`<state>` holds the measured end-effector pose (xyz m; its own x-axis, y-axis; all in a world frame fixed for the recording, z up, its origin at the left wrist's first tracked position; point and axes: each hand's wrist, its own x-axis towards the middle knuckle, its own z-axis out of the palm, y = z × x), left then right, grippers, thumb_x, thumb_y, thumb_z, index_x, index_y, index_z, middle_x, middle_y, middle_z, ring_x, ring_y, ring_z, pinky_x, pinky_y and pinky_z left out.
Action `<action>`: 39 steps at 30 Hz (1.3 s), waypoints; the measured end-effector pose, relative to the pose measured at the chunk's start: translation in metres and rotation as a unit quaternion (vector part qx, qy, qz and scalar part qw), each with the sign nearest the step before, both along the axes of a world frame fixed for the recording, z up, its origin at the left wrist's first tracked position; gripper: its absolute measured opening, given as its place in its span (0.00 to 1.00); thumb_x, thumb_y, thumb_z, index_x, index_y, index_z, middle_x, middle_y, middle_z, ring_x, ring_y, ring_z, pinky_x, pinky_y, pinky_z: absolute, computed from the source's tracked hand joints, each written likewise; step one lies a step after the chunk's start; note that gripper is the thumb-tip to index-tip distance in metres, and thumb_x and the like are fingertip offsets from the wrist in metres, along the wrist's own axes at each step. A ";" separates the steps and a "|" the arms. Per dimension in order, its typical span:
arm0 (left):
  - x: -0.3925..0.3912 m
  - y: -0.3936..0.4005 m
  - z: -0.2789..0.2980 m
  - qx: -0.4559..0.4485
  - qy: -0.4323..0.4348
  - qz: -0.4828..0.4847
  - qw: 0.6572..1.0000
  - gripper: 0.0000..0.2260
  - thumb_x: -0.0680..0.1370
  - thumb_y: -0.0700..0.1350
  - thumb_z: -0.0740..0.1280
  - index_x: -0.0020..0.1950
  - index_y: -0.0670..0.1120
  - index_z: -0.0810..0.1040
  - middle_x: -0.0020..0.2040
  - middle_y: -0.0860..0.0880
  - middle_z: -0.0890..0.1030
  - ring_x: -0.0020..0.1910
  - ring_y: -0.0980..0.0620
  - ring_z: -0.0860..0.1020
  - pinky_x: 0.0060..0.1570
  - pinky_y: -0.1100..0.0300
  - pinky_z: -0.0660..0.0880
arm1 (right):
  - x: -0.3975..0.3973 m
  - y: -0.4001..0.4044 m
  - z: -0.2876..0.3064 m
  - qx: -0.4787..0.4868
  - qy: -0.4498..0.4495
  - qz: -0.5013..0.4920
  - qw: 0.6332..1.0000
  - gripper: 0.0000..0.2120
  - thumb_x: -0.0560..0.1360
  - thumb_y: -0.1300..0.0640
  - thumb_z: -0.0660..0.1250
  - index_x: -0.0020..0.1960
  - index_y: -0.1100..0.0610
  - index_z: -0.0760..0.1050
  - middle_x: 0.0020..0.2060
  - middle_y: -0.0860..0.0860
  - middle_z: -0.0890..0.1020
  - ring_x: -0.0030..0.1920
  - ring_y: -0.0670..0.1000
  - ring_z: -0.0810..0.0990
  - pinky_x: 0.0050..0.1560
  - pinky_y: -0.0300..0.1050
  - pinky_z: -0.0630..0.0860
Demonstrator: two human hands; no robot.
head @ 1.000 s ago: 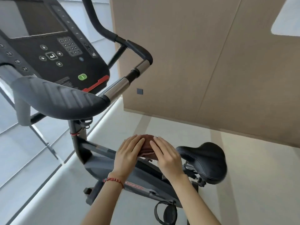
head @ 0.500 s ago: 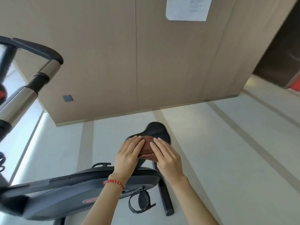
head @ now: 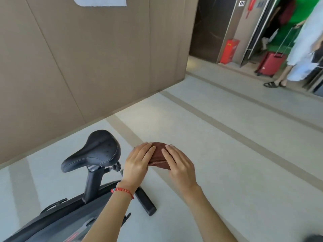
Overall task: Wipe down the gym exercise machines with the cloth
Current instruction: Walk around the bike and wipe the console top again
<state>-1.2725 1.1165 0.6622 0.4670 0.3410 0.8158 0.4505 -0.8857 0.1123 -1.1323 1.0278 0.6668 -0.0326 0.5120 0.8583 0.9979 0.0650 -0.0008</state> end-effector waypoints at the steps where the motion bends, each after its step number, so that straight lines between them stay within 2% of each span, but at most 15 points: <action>1: 0.011 -0.003 -0.001 0.000 0.000 -0.011 1.000 0.15 0.83 0.39 0.52 0.56 0.38 0.77 0.53 0.40 0.82 0.53 0.41 0.79 0.54 0.51 0.75 | 0.009 -0.007 -0.001 -0.001 -0.001 -0.013 1.000 0.20 0.81 0.68 0.52 0.51 0.62 0.84 0.50 0.57 0.84 0.51 0.56 0.84 0.52 0.47 0.81; 5: 0.053 -0.018 -0.005 -0.005 0.004 -0.061 0.998 0.18 0.84 0.40 0.51 0.53 0.37 0.81 0.52 0.40 0.82 0.52 0.42 0.80 0.54 0.52 0.75 | 0.041 -0.034 -0.006 -0.007 0.007 -0.055 0.998 0.21 0.82 0.67 0.51 0.50 0.63 0.84 0.50 0.58 0.84 0.50 0.56 0.84 0.50 0.47 0.81; 7: 0.071 -0.026 -0.012 -0.015 0.009 -0.087 0.996 0.15 0.83 0.39 0.52 0.56 0.39 0.78 0.52 0.40 0.82 0.52 0.42 0.80 0.53 0.51 0.76 | 0.054 -0.048 -0.012 -0.016 0.012 -0.075 0.997 0.22 0.82 0.67 0.50 0.50 0.63 0.84 0.50 0.58 0.84 0.50 0.56 0.84 0.49 0.48 0.81; 10: 0.093 -0.038 -0.024 -0.035 0.018 -0.123 0.992 0.09 0.79 0.36 0.59 0.58 0.41 0.74 0.53 0.40 0.82 0.53 0.42 0.80 0.54 0.51 0.76 | 0.073 -0.066 -0.022 -0.030 0.026 -0.099 0.994 0.21 0.81 0.68 0.51 0.50 0.62 0.84 0.50 0.57 0.84 0.51 0.56 0.84 0.49 0.48 0.81; 13: 0.114 -0.049 -0.034 -0.045 0.028 -0.143 0.988 0.13 0.74 0.32 0.61 0.58 0.40 0.75 0.53 0.40 0.82 0.53 0.42 0.80 0.53 0.51 0.76 | 0.088 -0.083 -0.030 -0.038 0.036 -0.117 0.992 0.22 0.81 0.68 0.50 0.49 0.63 0.84 0.49 0.57 0.84 0.50 0.56 0.84 0.48 0.47 0.82; 21: 0.169 -0.074 -0.060 -0.054 0.058 -0.182 0.980 0.13 0.74 0.31 0.61 0.55 0.37 0.80 0.53 0.40 0.82 0.53 0.42 0.80 0.54 0.52 0.75 | 0.133 -0.119 -0.055 -0.065 0.058 -0.163 0.983 0.23 0.81 0.68 0.49 0.49 0.62 0.84 0.49 0.57 0.85 0.49 0.56 0.84 0.49 0.46 0.81; 25: 0.195 -0.081 -0.069 -0.065 0.066 -0.215 0.972 0.16 0.71 0.29 0.63 0.57 0.39 0.76 0.53 0.41 0.81 0.53 0.43 0.79 0.54 0.52 0.76 | 0.157 -0.130 -0.065 -0.075 0.061 -0.185 0.978 0.23 0.80 0.70 0.49 0.49 0.62 0.84 0.49 0.57 0.85 0.49 0.56 0.84 0.48 0.46 0.82; 27: 0.206 -0.081 -0.072 -0.074 0.075 -0.227 0.968 0.17 0.70 0.28 0.65 0.57 0.39 0.76 0.53 0.41 0.82 0.53 0.42 0.79 0.53 0.51 0.76 | 0.165 -0.133 -0.069 -0.084 0.066 -0.192 0.976 0.24 0.80 0.69 0.48 0.49 0.62 0.84 0.49 0.57 0.85 0.49 0.56 0.84 0.48 0.46 0.82; 32: 0.234 -0.069 -0.077 -0.075 0.095 -0.241 0.963 0.14 0.72 0.31 0.60 0.55 0.38 0.78 0.52 0.41 0.82 0.51 0.41 0.81 0.51 0.50 0.78 | 0.190 -0.124 -0.078 -0.098 0.076 -0.203 0.971 0.22 0.79 0.70 0.50 0.50 0.62 0.84 0.49 0.57 0.84 0.50 0.56 0.84 0.49 0.46 0.81; 39: 0.292 -0.023 -0.088 -0.084 0.088 -0.259 0.958 0.16 0.71 0.30 0.60 0.56 0.39 0.78 0.52 0.41 0.82 0.51 0.42 0.81 0.51 0.51 0.78 | 0.241 -0.082 -0.083 -0.116 0.085 -0.224 0.964 0.22 0.79 0.69 0.50 0.50 0.61 0.84 0.49 0.56 0.84 0.50 0.56 0.84 0.48 0.46 0.82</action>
<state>-0.9801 1.0937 0.5739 0.7350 0.1458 0.6622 -0.0200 -0.9715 0.2361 -0.8915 0.9461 0.5840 0.3666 0.6205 0.6932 0.9102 -0.3934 -0.1292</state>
